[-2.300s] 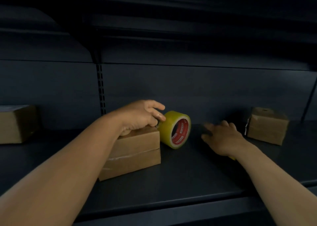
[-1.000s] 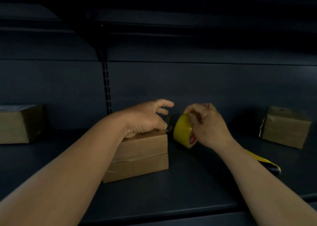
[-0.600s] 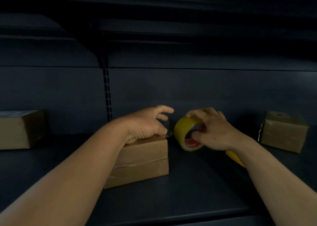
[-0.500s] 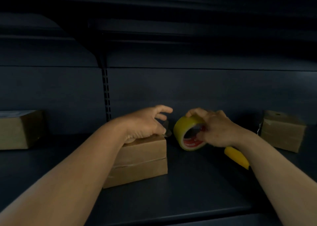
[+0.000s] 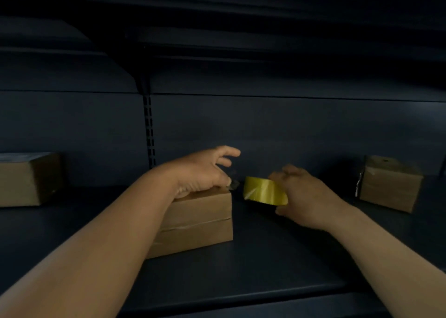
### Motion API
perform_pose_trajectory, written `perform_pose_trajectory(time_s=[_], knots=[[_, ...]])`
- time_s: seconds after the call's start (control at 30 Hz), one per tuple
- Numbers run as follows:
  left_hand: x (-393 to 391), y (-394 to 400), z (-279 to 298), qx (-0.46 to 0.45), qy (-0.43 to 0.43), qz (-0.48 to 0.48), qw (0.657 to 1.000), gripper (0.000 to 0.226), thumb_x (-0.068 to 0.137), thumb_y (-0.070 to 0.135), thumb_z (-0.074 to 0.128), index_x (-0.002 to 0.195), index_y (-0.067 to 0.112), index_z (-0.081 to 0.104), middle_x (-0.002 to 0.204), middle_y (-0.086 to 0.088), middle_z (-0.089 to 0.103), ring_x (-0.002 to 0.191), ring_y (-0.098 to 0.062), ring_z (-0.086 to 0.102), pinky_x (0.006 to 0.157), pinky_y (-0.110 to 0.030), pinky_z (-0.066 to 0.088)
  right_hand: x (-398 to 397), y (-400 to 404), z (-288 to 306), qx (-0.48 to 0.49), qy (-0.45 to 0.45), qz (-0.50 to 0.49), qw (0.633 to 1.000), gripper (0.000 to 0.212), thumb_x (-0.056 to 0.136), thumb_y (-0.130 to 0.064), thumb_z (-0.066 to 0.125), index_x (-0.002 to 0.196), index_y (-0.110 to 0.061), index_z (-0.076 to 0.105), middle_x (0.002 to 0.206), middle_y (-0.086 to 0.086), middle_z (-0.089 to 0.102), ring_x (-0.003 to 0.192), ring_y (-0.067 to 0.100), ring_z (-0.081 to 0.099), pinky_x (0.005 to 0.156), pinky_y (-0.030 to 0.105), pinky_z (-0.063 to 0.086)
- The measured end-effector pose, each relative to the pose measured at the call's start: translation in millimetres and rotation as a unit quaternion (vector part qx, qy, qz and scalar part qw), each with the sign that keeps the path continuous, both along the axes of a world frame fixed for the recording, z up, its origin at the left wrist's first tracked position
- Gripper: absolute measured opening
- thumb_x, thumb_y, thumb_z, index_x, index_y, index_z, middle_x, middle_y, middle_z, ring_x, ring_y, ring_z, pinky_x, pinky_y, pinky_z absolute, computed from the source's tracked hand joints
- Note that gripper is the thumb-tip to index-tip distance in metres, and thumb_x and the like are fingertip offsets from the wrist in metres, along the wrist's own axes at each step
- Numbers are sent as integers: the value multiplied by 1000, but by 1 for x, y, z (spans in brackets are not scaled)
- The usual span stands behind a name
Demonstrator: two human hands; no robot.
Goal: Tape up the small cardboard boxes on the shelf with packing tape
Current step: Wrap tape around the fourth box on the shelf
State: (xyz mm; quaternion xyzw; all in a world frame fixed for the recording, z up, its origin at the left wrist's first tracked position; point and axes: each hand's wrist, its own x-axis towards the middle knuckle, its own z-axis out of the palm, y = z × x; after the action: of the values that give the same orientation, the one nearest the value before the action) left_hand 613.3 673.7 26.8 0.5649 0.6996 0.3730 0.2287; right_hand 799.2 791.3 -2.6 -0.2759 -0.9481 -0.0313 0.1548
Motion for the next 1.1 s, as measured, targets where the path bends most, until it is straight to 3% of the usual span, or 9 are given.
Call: perform_pose_trajectory(time_s=[0.17, 0.27, 0.4, 0.53, 0.63, 0.77, 0.83, 1.03, 1.1], knots=[[2, -1, 1, -4, 3, 1, 1000, 65, 87, 2, 62, 138, 35, 39, 142, -2, 42, 110, -13, 59, 97, -36, 50, -4, -1, -5, -56, -48, -33, 997, 76, 77, -45, 70, 143, -34, 33, 128, 0, 41, 122, 20, 40, 99, 31, 39], [4, -1, 2, -3, -6, 1, 1000, 67, 88, -3, 59, 141, 31, 37, 145, -6, 39, 121, -13, 52, 94, -28, 49, -10, -7, -2, -146, 31, -5, 989, 63, 81, -58, 59, 135, -33, 42, 128, -3, 47, 123, 18, 43, 101, 32, 40], [6, -2, 4, -12, -5, 4, 1000, 71, 87, -3, 60, 143, 31, 32, 147, -5, 36, 127, -13, 46, 95, -26, 46, -29, -30, 9, -324, 230, 1, 918, 57, 90, -60, 39, 131, -21, 45, 115, -1, 65, 108, 16, 58, 97, 35, 44], [6, -3, 5, -10, -5, 28, 1000, 65, 92, 2, 53, 145, 31, 30, 147, -4, 38, 131, -15, 42, 105, -31, 39, -48, -47, 17, -472, 251, -28, 845, 56, 88, -68, 32, 121, -23, 41, 94, 3, 70, 88, 16, 62, 74, 31, 49], [8, -5, 6, 13, -37, 55, 998, 60, 94, -1, 45, 145, 28, 31, 145, -6, 41, 129, -17, 42, 108, -30, 36, -58, -50, 14, -481, 261, -28, 836, 62, 88, -58, 47, 133, -16, 40, 95, 3, 66, 77, 13, 60, 59, 26, 46], [10, -6, 6, 13, -41, 60, 997, 62, 95, -3, 41, 147, 27, 28, 147, -9, 37, 133, -19, 39, 108, -28, 34, -61, -47, 4, -504, 267, -25, 821, 64, 87, -21, 64, 142, -15, 32, 83, 2, 61, 68, 10, 55, 55, 22, 44], [10, -6, 6, 9, -42, 60, 997, 64, 93, -6, 40, 147, 26, 28, 148, -9, 37, 134, -19, 39, 107, -28, 35, -63, -48, -1, -498, 247, -29, 831, 65, 87, -22, 64, 142, -15, 31, 85, 2, 60, 70, 10, 56, 54, 22, 47], [12, -6, 6, 15, -37, 64, 997, 64, 92, -9, 39, 146, 25, 30, 146, -9, 38, 132, -18, 41, 99, -23, 36, -62, -47, -8, -434, 203, -48, 877, 63, 86, -29, 65, 139, -16, 34, 118, 8, 59, 99, 21, 60, 76, 30, 52], [11, -5, 6, 17, -43, 67, 997, 63, 92, -6, 40, 145, 27, 32, 145, -7, 39, 132, -17, 41, 101, -25, 36, -58, -49, 0, -401, 253, -43, 879, 52, 93, -27, 55, 140, -16, 37, 128, 6, 54, 107, 19, 56, 86, 31, 48]])
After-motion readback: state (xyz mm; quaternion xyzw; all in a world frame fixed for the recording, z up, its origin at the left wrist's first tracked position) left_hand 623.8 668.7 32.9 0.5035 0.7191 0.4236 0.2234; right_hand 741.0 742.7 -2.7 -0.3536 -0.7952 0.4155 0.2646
